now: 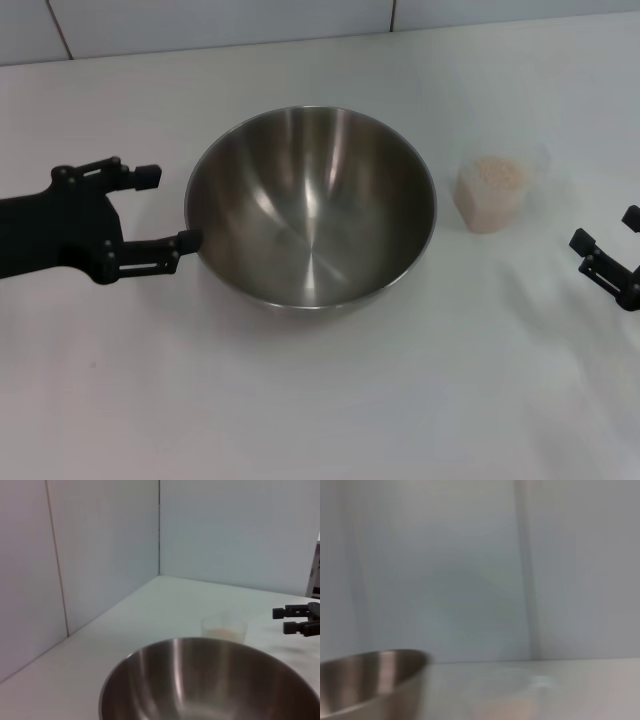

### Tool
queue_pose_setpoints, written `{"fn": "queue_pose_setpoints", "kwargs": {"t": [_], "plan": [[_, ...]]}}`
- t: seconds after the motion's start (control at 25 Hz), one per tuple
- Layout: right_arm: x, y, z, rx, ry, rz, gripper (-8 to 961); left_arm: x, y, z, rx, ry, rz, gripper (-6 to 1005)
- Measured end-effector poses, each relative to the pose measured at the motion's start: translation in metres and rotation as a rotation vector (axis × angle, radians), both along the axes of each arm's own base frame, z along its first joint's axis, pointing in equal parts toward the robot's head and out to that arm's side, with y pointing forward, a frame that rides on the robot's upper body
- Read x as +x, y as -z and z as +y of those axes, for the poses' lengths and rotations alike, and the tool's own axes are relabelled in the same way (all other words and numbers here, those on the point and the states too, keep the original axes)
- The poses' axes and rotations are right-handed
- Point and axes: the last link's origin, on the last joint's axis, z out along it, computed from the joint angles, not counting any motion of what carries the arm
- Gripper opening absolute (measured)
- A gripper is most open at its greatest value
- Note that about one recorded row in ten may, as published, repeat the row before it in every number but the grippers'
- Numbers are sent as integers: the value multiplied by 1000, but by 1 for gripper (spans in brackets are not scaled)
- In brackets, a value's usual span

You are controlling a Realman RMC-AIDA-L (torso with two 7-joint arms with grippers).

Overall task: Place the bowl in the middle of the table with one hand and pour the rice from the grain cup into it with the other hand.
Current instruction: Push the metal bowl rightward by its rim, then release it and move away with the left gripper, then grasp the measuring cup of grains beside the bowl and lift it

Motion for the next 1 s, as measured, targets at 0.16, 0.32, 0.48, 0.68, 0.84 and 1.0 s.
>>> {"fn": "queue_pose_setpoints", "kwargs": {"t": [0.16, 0.32, 0.48, 0.68, 0.84, 1.0], "plan": [[5, 6, 17, 15, 65, -36, 818, -5, 2, -4, -9, -18, -3, 864], [4, 12, 38, 6, 101, -63, 818, -7, 5, -4, -16, -27, -6, 864], [2, 16, 55, -3, 127, -82, 819, -7, 5, -3, -17, -28, -7, 864], [-2, 19, 71, -4, 145, -99, 819, -8, 5, -3, -17, -30, -7, 864], [-6, 17, 80, 8, 135, -102, 819, -8, 5, -3, -17, -33, -8, 864], [-9, 17, 90, 3, 138, -111, 819, -8, 5, -3, -17, -34, -7, 864]]}}
